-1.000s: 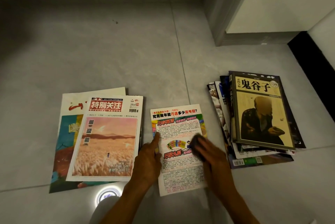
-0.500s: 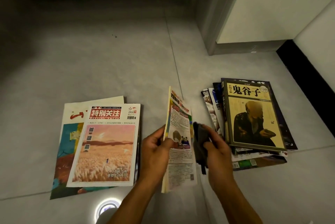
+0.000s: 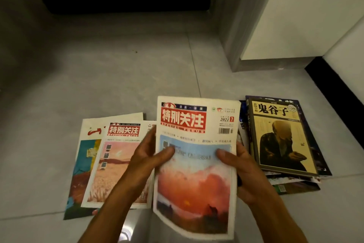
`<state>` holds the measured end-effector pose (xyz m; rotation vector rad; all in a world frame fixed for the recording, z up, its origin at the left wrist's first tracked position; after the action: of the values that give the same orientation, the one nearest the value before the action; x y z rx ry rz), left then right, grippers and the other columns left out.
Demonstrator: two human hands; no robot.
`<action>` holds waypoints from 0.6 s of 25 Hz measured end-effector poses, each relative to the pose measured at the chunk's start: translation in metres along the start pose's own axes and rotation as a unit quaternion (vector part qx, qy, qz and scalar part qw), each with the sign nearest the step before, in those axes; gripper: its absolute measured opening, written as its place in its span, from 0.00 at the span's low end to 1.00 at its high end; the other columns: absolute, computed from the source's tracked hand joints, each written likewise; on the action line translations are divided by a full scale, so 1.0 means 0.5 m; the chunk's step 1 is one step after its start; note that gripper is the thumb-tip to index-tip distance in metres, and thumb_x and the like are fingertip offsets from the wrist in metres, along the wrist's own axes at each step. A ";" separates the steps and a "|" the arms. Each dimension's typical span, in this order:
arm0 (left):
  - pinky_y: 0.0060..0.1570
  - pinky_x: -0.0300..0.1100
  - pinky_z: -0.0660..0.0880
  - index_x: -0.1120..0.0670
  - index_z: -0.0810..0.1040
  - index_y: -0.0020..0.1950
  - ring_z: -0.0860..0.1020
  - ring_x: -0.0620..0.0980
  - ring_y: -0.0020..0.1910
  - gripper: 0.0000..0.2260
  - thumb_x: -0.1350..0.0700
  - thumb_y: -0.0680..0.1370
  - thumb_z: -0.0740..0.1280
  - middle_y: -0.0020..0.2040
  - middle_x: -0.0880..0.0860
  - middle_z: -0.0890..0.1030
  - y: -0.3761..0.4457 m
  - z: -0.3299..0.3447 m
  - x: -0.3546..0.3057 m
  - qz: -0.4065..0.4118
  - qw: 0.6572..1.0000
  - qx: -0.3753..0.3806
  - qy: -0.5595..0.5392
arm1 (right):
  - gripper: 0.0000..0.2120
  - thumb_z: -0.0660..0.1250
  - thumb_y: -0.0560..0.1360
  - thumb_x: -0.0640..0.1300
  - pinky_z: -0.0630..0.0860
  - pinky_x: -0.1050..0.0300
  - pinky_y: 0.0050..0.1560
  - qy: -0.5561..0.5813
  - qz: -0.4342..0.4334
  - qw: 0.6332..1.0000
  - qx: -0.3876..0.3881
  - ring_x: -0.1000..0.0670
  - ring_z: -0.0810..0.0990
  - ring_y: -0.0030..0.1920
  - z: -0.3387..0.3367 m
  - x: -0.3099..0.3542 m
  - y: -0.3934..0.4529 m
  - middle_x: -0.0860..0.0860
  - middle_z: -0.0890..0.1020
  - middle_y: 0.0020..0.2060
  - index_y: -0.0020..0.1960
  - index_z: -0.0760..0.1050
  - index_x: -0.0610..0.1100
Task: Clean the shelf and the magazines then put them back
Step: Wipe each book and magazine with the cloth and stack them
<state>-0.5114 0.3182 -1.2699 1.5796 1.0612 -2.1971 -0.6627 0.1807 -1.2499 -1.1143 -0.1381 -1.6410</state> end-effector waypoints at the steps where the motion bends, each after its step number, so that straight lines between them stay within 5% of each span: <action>1: 0.46 0.46 0.81 0.51 0.74 0.63 0.82 0.55 0.55 0.36 0.43 0.60 0.80 0.56 0.52 0.83 -0.005 0.004 0.005 -0.026 0.997 0.052 -0.042 | 0.28 0.86 0.48 0.46 0.83 0.45 0.41 -0.021 0.022 0.999 0.015 0.39 0.84 0.49 -0.001 0.000 -0.009 0.42 0.84 0.51 0.47 0.84 0.50; 3: 0.50 0.51 0.80 0.57 0.76 0.60 0.81 0.59 0.56 0.36 0.47 0.57 0.83 0.55 0.59 0.83 -0.013 0.010 -0.004 -0.051 0.989 0.093 -0.101 | 0.23 0.82 0.57 0.43 0.82 0.49 0.39 -0.092 0.048 0.995 0.003 0.42 0.85 0.47 -0.009 -0.003 -0.008 0.44 0.85 0.48 0.50 0.82 0.48; 5: 0.50 0.50 0.80 0.54 0.77 0.58 0.83 0.55 0.53 0.24 0.50 0.65 0.78 0.52 0.55 0.85 -0.011 0.008 -0.023 -0.036 0.996 0.034 -0.070 | 0.17 0.74 0.67 0.38 0.82 0.52 0.40 -0.181 0.012 0.975 -0.125 0.45 0.85 0.48 -0.045 0.006 0.008 0.47 0.85 0.48 0.54 0.77 0.50; 8: 0.45 0.43 0.79 0.48 0.80 0.52 0.84 0.45 0.45 0.15 0.46 0.68 0.72 0.46 0.44 0.85 -0.007 0.020 -0.048 0.021 0.994 -0.057 0.089 | 0.15 0.66 0.76 0.38 0.77 0.51 0.49 -0.296 -0.175 0.872 -0.348 0.46 0.80 0.54 -0.066 0.071 -0.008 0.53 0.79 0.48 0.54 0.73 0.57; 10: 0.41 0.35 0.78 0.46 0.82 0.47 0.83 0.42 0.41 0.10 0.45 0.69 0.71 0.41 0.40 0.85 -0.017 0.048 -0.061 0.069 0.983 -0.049 0.164 | 0.16 0.62 0.78 0.38 0.76 0.55 0.52 -0.380 -0.337 0.813 -0.285 0.52 0.78 0.53 0.021 0.093 -0.026 0.54 0.78 0.51 0.60 0.71 0.57; 12: 0.35 0.30 0.76 0.48 0.81 0.43 0.82 0.45 0.37 0.01 0.53 0.73 0.72 0.36 0.47 0.84 -0.026 0.068 -0.080 0.129 0.973 -0.035 0.187 | 0.17 0.59 0.77 0.43 0.73 0.59 0.59 -0.511 -0.462 0.703 -0.178 0.54 0.74 0.58 0.158 0.083 -0.045 0.53 0.78 0.58 0.65 0.69 0.52; 14: 0.34 0.29 0.75 0.54 0.81 0.42 0.81 0.53 0.35 0.06 0.65 0.75 0.69 0.34 0.54 0.82 -0.030 0.075 -0.092 0.167 0.967 -0.040 0.188 | 0.15 0.56 0.79 0.45 0.69 0.57 0.60 -0.618 -0.522 0.574 -0.130 0.49 0.71 0.60 0.215 0.060 -0.044 0.50 0.81 0.58 0.65 0.69 0.48; 15: 0.34 0.28 0.74 0.52 0.80 0.42 0.81 0.52 0.37 0.05 0.62 0.74 0.71 0.36 0.52 0.83 -0.032 0.074 -0.097 0.167 0.969 -0.047 0.177 | 0.16 0.57 0.78 0.45 0.69 0.56 0.58 -0.634 -0.527 0.548 -0.140 0.48 0.70 0.60 0.200 0.069 -0.036 0.48 0.81 0.57 0.65 0.69 0.47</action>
<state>-0.5283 0.2943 -1.2144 1.9878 0.8865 -1.6639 -0.6173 0.2230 -1.1626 -2.6195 -1.8652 -1.3310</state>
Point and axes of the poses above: each hand's wrist, its own y-axis towards the middle knuckle, its own z-axis out of the palm, x = y × z, the point moved 5 cm from there along y, towards the middle knuckle
